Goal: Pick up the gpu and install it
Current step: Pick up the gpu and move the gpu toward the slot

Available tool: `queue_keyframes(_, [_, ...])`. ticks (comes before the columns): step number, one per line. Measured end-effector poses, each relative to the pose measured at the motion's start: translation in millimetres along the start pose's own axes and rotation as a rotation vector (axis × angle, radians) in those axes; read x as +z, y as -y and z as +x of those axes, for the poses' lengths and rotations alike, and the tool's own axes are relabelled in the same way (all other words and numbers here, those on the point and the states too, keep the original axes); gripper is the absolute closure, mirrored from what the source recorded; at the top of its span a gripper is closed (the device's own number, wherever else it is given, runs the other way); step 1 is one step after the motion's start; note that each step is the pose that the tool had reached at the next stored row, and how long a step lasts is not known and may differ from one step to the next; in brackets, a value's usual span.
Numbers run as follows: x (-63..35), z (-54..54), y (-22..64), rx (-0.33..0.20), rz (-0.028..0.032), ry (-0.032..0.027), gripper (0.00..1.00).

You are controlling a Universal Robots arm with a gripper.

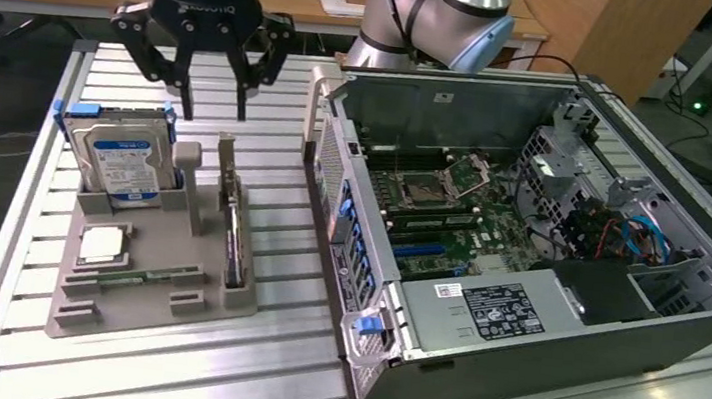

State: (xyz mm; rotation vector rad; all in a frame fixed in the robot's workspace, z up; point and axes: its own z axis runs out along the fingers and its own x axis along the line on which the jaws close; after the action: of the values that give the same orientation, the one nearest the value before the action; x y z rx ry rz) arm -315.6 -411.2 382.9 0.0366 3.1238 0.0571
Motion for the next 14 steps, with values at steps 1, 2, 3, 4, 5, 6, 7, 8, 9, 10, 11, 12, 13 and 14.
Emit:
queue_keyframes(1, [0.2, 0.0, 0.6, -0.001, 0.0007, -0.0001, 0.47])
queue_keyframes(2, [0.5, 0.0, 1.1, -0.003, 0.0012, -0.0001, 0.47])
queue_keyframes(3, [0.7, 0.0, 1.6, -0.004, 0.0018, -0.0001, 0.47])
queue_keyframes(4, [0.9, 0.0, 2.2, -0.006, 0.0024, -0.0003, 0.47])
queue_keyframes(5, [1.2, 0.0, 2.8, -0.007, 0.0028, -0.0004, 0.47])
queue_keyframes(6, [1.4, 0.0, 3.5, -0.009, 0.0032, -0.0004, 0.47])
queue_keyframes(7, [1.8, 0.0, 4.2, -0.011, 0.0034, -0.0004, 0.47])
queue_keyframes(8, [2.1, -0.1, 4.7, -0.012, 0.0035, -0.0004, 0.47])
queue_keyframes(9, [2.5, -0.1, 5.3, -0.014, 0.0037, -0.0004, 0.47])
queue_keyframes(10, [2.9, -0.1, 5.8, -0.016, 0.0038, -0.0005, 0.47])
queue_keyframes(11, [3.4, -0.1, 6.3, -0.018, 0.0038, -0.0006, 0.47])
queue_keyframes(12, [3.8, 0.0, 6.7, -0.02, 0.0039, -0.0008, 0.47])
queue_keyframes(13, [4.3, 0.0, 6.9, -0.022, 0.004, -0.0009, 0.47])
queue_keyframes(14, [4.8, 0.0, 7.1, -0.023, 0.0039, -0.0008, 0.47])
